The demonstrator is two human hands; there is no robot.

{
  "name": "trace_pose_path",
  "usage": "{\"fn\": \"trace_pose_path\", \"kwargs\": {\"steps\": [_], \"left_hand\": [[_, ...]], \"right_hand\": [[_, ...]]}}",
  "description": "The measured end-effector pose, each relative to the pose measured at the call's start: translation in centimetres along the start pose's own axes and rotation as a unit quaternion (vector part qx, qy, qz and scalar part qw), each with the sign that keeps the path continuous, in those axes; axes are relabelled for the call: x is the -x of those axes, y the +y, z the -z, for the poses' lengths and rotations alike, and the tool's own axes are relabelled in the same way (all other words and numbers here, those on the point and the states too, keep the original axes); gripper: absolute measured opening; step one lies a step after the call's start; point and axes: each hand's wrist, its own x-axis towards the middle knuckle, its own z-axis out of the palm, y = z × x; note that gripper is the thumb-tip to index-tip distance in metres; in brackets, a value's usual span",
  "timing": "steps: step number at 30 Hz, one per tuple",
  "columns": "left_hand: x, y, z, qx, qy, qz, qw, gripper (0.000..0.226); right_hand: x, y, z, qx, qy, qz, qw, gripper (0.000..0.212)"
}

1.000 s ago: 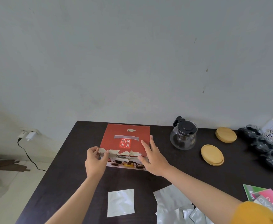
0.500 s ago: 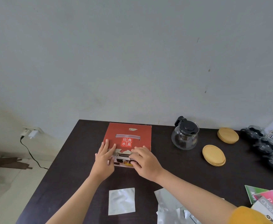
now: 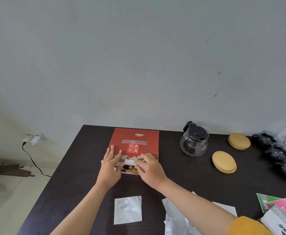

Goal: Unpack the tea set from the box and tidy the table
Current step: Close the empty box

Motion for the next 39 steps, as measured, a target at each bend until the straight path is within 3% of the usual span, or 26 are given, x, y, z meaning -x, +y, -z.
{"fn": "trace_pose_path", "kwargs": {"steps": [18, 26, 29, 34, 39], "left_hand": [[0.0, 0.1, -0.4, 0.011, 0.010, 0.009, 1.000, 0.056], [-0.2, 0.0, -0.8, 0.030, 0.037, 0.026, 0.999, 0.048], [-0.2, 0.1, -1.1, 0.016, 0.045, 0.036, 0.998, 0.047], [-0.2, -0.1, -1.3, -0.015, 0.055, 0.032, 0.998, 0.046], [-0.1, -0.1, -1.7, -0.088, 0.083, 0.020, 0.993, 0.043]], "right_hand": [[0.2, -0.2, -0.2, 0.018, 0.010, -0.004, 1.000, 0.013], [-0.3, -0.6, -0.6, -0.001, 0.025, -0.054, 0.998, 0.016], [-0.6, -0.8, -0.3, 0.024, 0.021, -0.091, 0.995, 0.026], [-0.9, -0.9, -0.1, 0.141, -0.056, -0.198, 0.968, 0.061], [-0.5, -1.5, -0.7, 0.139, -0.096, -0.325, 0.930, 0.087]]}}
